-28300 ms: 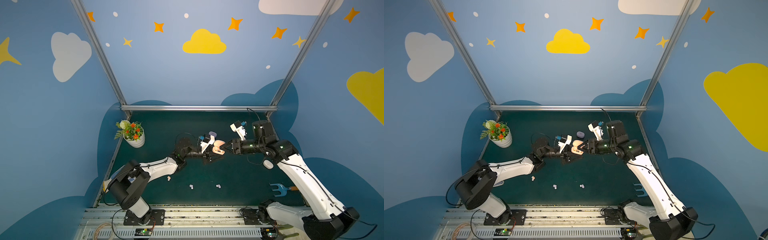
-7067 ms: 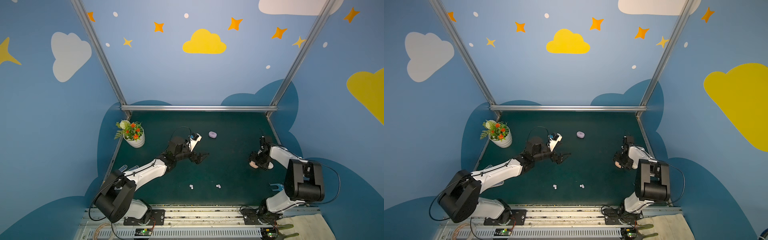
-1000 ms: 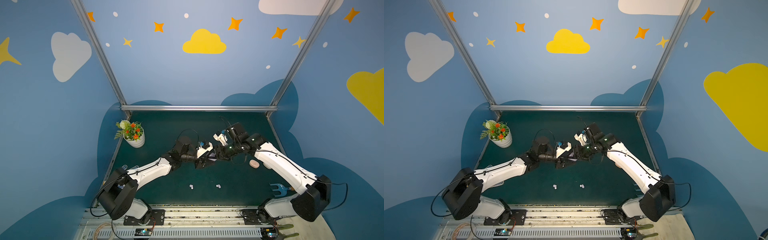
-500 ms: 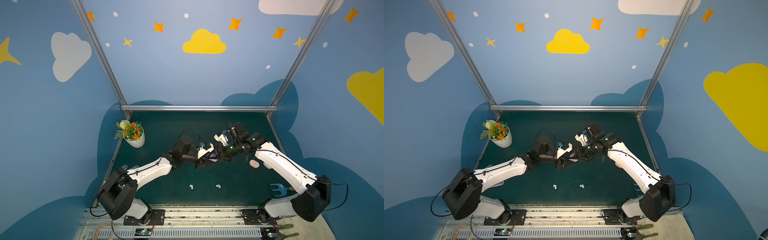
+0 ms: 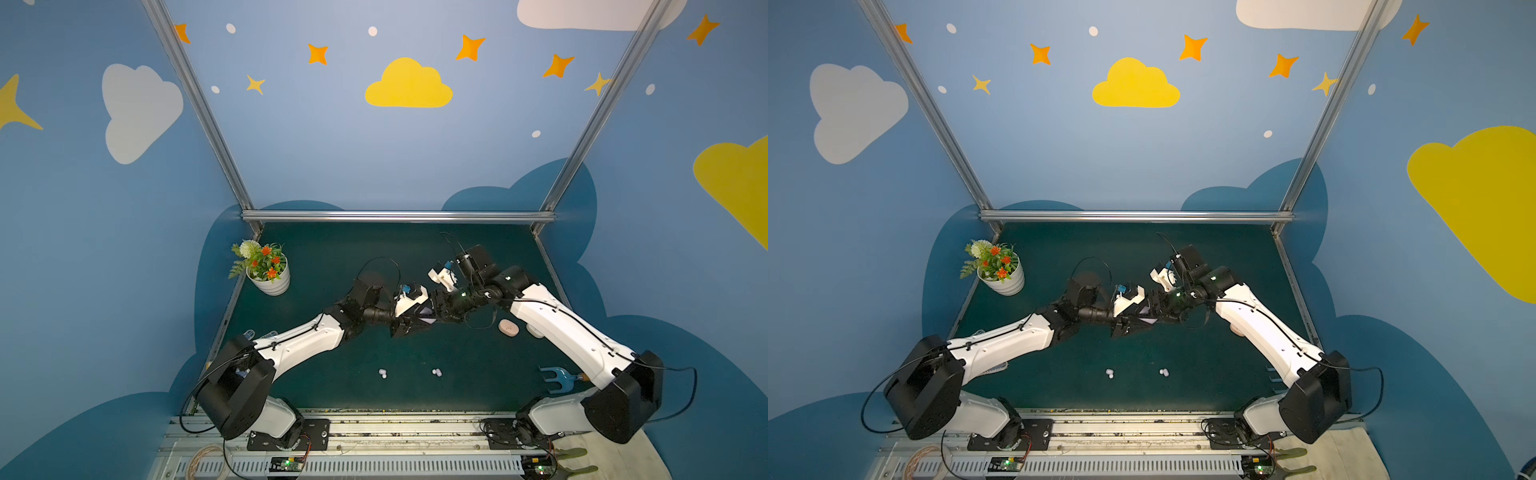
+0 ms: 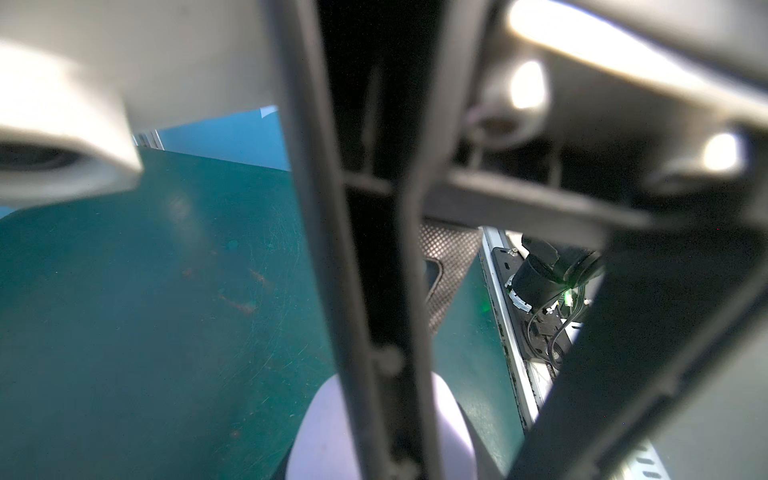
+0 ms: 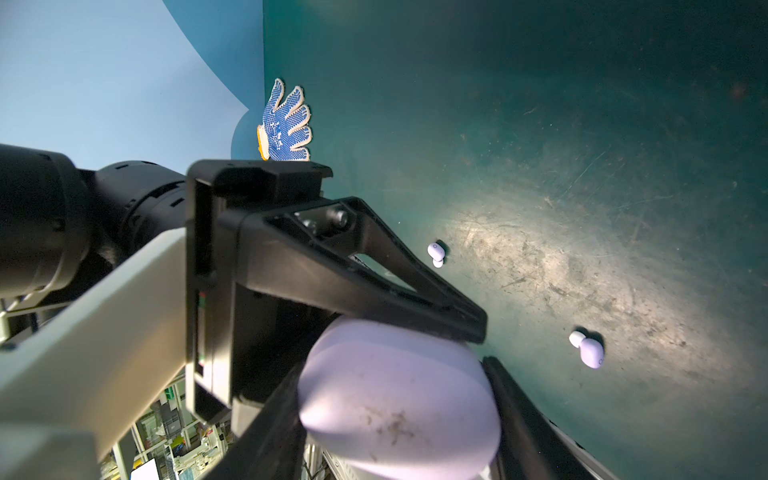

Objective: Insert the wireless bluetooth earbuds into the charging case

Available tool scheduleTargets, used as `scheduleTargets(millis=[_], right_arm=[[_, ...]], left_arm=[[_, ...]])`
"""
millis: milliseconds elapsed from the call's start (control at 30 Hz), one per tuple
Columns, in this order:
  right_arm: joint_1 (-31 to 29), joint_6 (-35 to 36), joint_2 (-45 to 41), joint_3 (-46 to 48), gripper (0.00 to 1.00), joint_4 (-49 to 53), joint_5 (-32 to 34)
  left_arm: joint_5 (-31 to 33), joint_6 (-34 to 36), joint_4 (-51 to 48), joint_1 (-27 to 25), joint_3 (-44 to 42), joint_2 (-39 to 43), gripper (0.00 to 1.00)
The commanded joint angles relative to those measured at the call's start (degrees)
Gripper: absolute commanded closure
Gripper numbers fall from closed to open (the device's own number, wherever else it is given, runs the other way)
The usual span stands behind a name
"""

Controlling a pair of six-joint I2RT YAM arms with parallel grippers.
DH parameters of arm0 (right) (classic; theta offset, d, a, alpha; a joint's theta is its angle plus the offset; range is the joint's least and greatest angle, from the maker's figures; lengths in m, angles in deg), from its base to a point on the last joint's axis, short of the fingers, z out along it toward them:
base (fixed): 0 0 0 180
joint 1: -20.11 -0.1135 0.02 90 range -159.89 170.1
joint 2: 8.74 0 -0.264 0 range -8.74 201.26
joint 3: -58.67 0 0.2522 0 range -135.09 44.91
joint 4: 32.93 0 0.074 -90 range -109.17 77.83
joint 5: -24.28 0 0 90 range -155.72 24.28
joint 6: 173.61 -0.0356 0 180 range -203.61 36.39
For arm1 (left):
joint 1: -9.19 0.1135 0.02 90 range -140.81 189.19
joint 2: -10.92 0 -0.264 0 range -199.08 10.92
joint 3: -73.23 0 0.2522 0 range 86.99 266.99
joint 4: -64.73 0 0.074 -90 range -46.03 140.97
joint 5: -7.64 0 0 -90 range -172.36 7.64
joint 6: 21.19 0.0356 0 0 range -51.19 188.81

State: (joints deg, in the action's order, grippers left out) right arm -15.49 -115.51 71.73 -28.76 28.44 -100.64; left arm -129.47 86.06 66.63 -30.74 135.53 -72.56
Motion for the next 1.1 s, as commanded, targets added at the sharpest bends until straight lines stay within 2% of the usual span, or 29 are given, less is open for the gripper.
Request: scheduleTargets(millis=[0,233,367,467,600,800,1067], right_arm=[[0.8,-0.2,-2.1,-0.2,0.32,-2.7,1.2],[2.3,-0.4,-5.2,0.7,0.23,-1.6,2.4],[4.0,0.3,-6.6,2.2,0.22,0.9,4.5],[6.2,3.7,-7.6,3.4,0.22,2.3,4.9],[6.4,11.9,-10.4,5.0,0.22,2.3,6.4],[1.8,22.1,-17.7,10.1,0.22,-2.6,13.1],[-2.4,24.8,-18.3,10.2,0.22,-4.2,14.3]], left_arm=[[-2.4,-0.1,0.1,-1.1,0.8,0.5,0.69],[-1.5,-3.1,2.3,-0.8,-0.6,0.6,0.69],[-1.6,-4.9,3.6,-0.7,-1.4,1.0,0.7],[-2.3,-6.1,3.7,-0.5,-1.6,1.3,0.7],[-4.3,-8.2,3.6,-0.1,-1.7,1.4,0.7],[-7.2,-9.9,2.4,0.0,-1.0,0.3,0.7],[-9.0,-10.7,2.2,-0.1,0.5,-1.1,0.71]])
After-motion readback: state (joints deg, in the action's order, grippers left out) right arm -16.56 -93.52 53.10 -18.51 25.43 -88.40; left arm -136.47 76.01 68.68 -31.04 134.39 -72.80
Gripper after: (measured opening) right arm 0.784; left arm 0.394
